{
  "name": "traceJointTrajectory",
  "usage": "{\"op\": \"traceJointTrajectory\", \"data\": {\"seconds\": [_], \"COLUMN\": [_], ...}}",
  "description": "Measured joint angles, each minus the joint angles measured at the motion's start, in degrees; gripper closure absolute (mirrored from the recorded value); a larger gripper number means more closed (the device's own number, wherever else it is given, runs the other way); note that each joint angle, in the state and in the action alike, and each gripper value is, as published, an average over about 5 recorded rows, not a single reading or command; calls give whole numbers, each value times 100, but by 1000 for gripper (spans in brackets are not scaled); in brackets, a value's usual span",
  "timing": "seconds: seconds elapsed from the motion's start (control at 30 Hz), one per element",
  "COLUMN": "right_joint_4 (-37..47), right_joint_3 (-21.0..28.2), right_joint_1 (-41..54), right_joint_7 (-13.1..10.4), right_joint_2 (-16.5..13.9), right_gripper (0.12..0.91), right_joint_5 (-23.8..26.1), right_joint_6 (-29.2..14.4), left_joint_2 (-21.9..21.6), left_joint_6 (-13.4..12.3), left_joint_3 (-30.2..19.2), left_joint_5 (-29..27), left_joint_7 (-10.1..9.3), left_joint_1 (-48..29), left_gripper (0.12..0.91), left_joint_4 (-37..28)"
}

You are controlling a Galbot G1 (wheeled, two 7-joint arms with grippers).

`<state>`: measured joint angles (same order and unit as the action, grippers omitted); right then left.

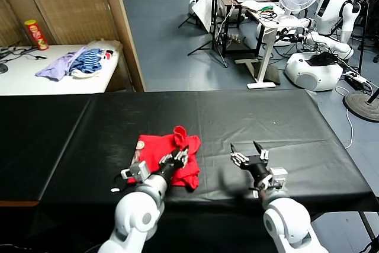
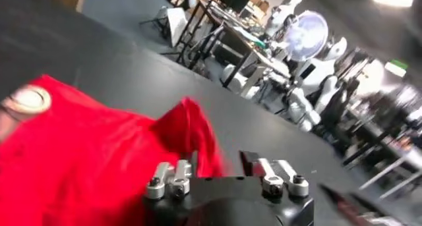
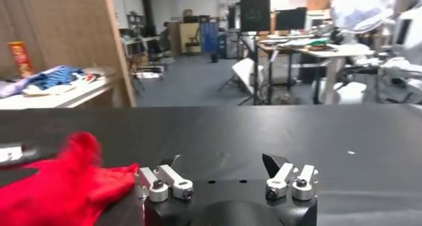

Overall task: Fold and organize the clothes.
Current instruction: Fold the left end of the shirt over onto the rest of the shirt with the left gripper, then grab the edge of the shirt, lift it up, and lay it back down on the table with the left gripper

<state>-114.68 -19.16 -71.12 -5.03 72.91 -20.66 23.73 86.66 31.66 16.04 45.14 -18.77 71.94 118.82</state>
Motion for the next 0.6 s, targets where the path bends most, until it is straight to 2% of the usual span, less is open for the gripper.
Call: {"op": "traceJointTrajectory", "data": {"seconds": [0.1, 0.17, 0.37, 0.5, 0.6], "right_joint_4": [164, 314, 960, 1403, 1714], "right_joint_3": [297, 546, 1336, 1730, 1901], "right_joint_1": [264, 482, 1151, 1395, 1462], "right_joint_7": [118, 171, 227, 319, 268], "right_joint_2": [58, 110, 247, 264, 305], "right_gripper": [227, 227, 227, 227, 227], "right_joint_5": [23, 117, 631, 1289, 1967], "right_joint_6": [11, 17, 18, -2, -100], "left_joint_2": [0, -81, -559, -691, -687], "left_joint_6": [-155, -287, -531, -579, -608], "left_joint_3": [145, 283, 845, 1116, 1211], "left_joint_5": [9, -129, -901, -1166, -1251], "left_joint_7": [136, 292, 782, 903, 938], "left_joint_1": [20, 57, 332, 466, 494], "left_gripper": [273, 243, 232, 232, 232], "left_joint_4": [164, 212, 91, -55, -163]}}
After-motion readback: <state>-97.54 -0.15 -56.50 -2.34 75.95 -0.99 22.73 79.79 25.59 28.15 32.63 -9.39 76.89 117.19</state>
